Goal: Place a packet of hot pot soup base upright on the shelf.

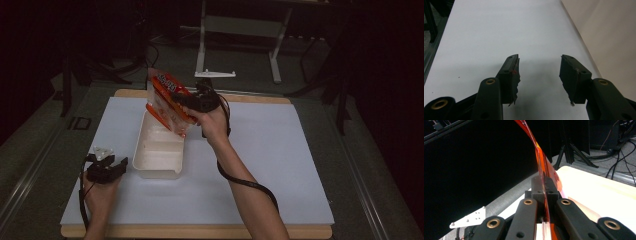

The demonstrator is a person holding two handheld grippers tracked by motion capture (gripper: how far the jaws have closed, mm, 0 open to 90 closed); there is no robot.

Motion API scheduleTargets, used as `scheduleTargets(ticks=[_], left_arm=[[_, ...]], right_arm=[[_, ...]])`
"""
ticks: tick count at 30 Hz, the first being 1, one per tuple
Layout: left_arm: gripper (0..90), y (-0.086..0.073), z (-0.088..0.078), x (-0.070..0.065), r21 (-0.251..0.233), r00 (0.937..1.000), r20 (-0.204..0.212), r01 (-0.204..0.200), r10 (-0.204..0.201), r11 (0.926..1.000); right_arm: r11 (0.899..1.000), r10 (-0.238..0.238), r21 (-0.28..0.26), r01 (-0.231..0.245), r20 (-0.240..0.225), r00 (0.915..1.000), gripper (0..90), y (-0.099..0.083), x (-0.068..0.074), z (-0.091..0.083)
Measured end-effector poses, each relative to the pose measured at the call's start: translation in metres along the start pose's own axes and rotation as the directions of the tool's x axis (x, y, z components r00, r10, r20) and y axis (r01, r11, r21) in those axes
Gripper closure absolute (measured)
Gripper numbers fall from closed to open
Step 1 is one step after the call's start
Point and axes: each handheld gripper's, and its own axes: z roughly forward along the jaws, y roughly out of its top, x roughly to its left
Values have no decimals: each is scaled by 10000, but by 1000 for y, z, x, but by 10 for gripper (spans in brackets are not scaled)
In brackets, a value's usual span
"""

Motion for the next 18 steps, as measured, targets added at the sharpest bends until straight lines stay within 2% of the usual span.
scheduleTargets(ticks=[2,7,9,12,14,17,18], left_arm=[[502,0,0,0,-20,10000,-9,-2,2,10000],[502,0,-1,1,-31,10000,5,37,-37,10000],[501,0,0,0,-15,10000,3,41,-41,10000],[502,0,-1,0,-22,10000,1,28,-28,10000],[501,0,-1,0,-22,10000,1,28,-28,10000],[501,0,0,-1,4,10000,8,13,-13,10000],[501,0,0,-1,25,10000,12,-35,35,10000]], right_arm=[[9997,226,-15,-227,-143,9996,900,1,1,1],[9975,705,53,-705,-80,9975,900,-3,-1,5],[9974,687,201,-693,260,9973,900,-3,0,6],[9975,379,563,-417,674,9970,900,-4,1,7],[9970,437,614,-478,676,9968,900,-3,1,6],[9915,423,1200,-509,732,9964,900,0,0,9],[9887,327,1427,-458,925,9952,900,0,0,12]])
